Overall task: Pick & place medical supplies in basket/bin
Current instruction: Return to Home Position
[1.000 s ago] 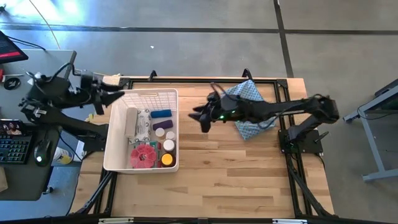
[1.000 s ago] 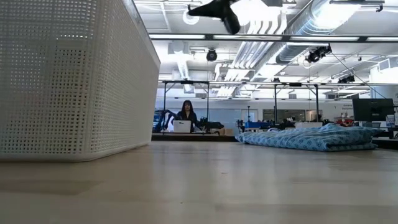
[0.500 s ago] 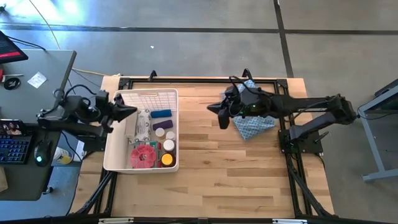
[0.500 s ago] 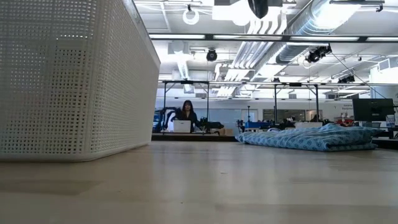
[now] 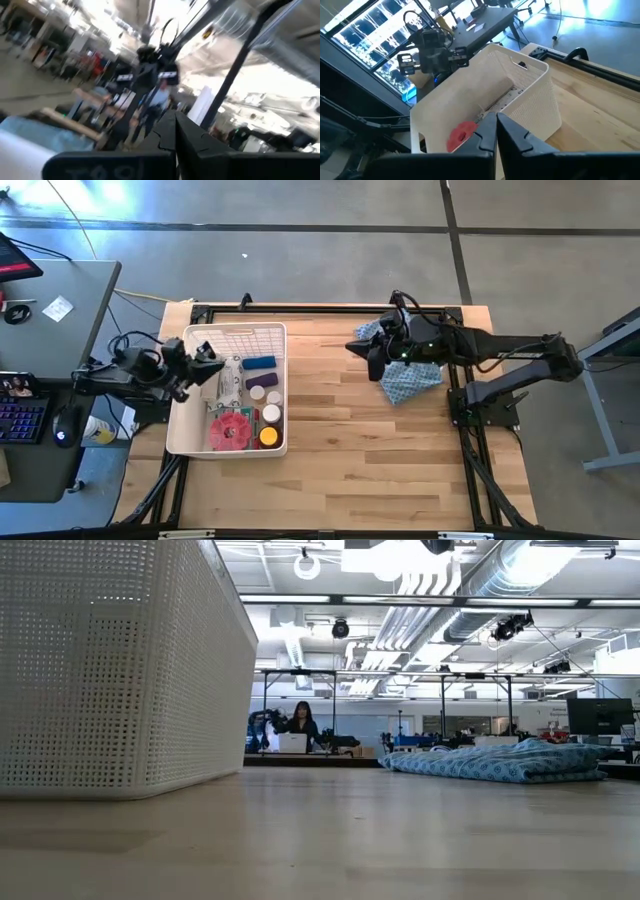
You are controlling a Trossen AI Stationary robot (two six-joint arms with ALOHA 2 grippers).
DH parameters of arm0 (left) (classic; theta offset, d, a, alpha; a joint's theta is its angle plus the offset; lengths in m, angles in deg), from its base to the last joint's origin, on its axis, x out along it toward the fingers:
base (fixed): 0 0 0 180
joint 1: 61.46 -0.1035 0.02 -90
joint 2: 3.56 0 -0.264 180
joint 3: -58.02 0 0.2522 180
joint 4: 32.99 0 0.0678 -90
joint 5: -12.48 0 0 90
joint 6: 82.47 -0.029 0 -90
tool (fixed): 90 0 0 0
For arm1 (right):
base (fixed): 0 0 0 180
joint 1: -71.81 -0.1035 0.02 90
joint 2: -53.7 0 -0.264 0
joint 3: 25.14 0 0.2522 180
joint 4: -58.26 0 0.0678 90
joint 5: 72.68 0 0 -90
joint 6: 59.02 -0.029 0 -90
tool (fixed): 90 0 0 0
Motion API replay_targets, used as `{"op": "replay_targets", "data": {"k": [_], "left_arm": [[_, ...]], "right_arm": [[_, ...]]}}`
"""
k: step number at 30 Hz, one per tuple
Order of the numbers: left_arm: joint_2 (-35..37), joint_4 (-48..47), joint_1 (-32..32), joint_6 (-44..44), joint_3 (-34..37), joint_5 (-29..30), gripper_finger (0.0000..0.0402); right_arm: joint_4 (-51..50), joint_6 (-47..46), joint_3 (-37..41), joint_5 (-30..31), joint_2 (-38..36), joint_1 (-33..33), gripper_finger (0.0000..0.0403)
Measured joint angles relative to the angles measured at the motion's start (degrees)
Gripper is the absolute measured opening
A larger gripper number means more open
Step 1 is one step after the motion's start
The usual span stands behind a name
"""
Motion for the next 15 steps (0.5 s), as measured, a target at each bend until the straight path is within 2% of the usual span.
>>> {"op": "replay_targets", "data": {"k": [7, 15], "left_arm": [[0.16, 10.66, -0.01, -1.34, 4.26, -1.34, 0.0021], [0.12, 13.14, -0.01, -4.0, 6.92, -3.14, 0.0026]], "right_arm": [[-1.62, -2.55, 0.02, 0.4, -1.19, -0.4, 0.0001], [-2.81, -4.01, 0.02, 1.15, -1.23, -1.95, 0.0001]]}}
